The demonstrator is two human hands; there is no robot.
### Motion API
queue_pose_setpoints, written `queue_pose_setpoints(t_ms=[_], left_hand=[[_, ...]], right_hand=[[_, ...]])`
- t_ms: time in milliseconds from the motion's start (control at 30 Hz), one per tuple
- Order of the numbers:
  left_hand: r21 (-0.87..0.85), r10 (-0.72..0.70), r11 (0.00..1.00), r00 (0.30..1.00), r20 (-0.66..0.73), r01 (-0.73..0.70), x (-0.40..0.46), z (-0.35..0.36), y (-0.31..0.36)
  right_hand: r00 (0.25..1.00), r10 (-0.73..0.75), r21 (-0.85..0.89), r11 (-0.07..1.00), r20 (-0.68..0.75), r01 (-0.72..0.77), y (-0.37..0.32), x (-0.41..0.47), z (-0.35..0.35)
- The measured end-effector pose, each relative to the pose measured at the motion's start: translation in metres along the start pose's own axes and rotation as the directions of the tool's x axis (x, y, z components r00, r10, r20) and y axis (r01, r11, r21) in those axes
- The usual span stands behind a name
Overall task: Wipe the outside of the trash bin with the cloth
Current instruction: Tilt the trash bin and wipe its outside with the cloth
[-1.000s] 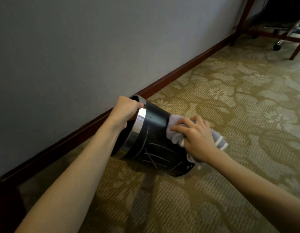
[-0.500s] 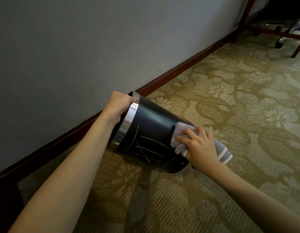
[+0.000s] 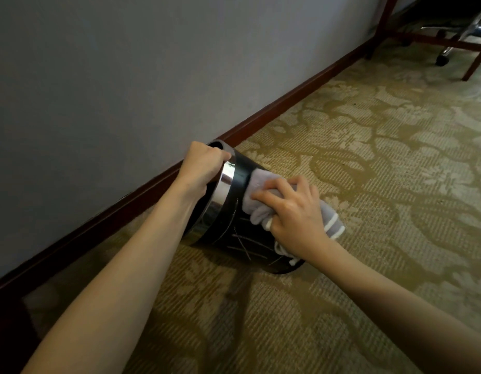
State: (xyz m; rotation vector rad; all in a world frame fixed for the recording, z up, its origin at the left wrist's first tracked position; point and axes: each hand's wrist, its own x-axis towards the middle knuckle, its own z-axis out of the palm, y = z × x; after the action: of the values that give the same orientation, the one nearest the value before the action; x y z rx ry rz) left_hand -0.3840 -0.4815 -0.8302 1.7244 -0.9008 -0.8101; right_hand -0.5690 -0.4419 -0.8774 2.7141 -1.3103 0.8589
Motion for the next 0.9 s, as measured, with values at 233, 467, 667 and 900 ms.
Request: queue_pose_setpoints(t_ms=[233, 467, 667, 900], left_hand=[[0.089, 0.034, 0.995, 0.998, 0.045, -0.038, 0.004, 0.006, 0.005], [0.031, -0.005, 0.999, 0.999, -0.046, 0.006, 0.014, -0.017, -0.003], [-0.049, -0.124, 0.991, 0.990, -0.062, 0.121, 0.019, -0.034, -0.011], [-0.057, -0.181, 0.981, 0.980, 0.077, 0.186, 0.016, -0.040, -0.015]], right_hand=[[0.986, -0.150, -0.188, 0.973, -0.076, 0.133, -0.027, 0.006, 0.005], [0.989, -0.058, -0.315, 0.944, 0.139, 0.099, 0.013, -0.032, 0.021], [0.951, 0.153, -0.402, 0.915, 0.269, -0.034, 0.056, -0.057, 0.026], [0.944, 0.219, -0.392, 0.913, 0.245, -0.110, 0.078, -0.034, 0.031]])
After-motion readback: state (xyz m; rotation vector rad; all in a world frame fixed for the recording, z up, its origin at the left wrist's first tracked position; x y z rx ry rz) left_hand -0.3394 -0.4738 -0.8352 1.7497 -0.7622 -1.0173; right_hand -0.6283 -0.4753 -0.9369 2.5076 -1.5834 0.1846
